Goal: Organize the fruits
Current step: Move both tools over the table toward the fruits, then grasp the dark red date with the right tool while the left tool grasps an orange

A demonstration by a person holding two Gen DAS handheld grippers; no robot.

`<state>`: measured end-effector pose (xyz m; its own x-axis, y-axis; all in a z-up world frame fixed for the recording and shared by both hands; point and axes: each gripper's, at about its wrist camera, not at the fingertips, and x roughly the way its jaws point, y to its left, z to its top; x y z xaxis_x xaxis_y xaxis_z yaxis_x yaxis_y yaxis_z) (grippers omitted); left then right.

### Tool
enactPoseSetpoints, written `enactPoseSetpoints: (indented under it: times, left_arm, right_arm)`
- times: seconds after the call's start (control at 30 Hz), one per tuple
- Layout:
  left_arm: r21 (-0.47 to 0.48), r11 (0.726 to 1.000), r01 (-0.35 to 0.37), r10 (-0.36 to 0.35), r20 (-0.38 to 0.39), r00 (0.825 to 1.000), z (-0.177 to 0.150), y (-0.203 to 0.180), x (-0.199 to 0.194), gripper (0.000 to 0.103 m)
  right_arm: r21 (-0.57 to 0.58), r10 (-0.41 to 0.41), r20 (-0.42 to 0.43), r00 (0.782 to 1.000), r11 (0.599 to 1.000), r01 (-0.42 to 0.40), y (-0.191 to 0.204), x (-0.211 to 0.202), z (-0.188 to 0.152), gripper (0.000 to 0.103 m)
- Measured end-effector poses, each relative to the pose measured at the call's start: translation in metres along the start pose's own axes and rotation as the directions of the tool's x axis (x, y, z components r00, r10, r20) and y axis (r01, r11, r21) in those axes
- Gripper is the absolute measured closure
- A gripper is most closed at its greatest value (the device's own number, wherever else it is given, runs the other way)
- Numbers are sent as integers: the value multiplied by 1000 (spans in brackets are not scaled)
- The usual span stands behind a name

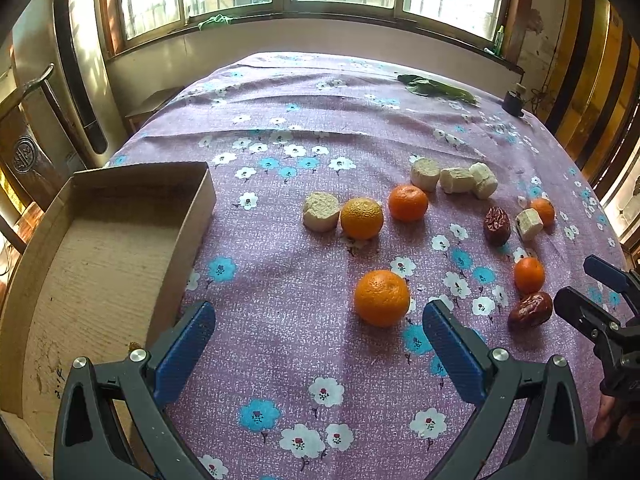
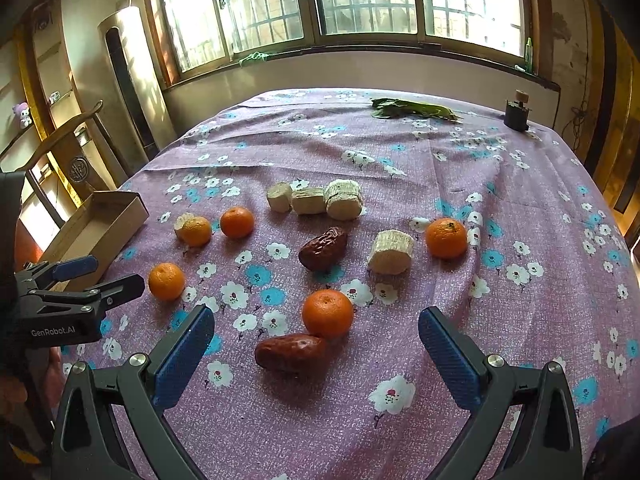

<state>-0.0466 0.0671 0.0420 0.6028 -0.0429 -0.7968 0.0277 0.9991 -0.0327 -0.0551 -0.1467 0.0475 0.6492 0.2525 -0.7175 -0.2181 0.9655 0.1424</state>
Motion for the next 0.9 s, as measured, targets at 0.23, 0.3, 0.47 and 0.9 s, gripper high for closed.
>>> enactPoseSetpoints:
  times: [0.23, 0.3, 0.47, 0.9]
  left_arm:
    - [-1, 1000, 5, -5, -18, 1000, 0, 2, 6, 0]
    - [-5, 1000, 13, -14, -30, 999, -1, 3, 8, 0]
    - [1, 1000, 8, -8, -32, 999, -1, 4, 10, 0]
    - [62, 998, 0, 4, -69, 998, 1, -14, 24, 0]
  right_arm:
    - [-17, 7, -25, 1000, 1000, -8, 2, 3, -3, 0]
    - [-25, 12, -38, 999, 1000, -12, 3, 5, -5, 0]
    - [-41, 32, -89, 996, 999, -36, 4, 15, -12, 14]
    - [-114, 28, -149, 989, 992, -45, 15, 37, -19, 42]
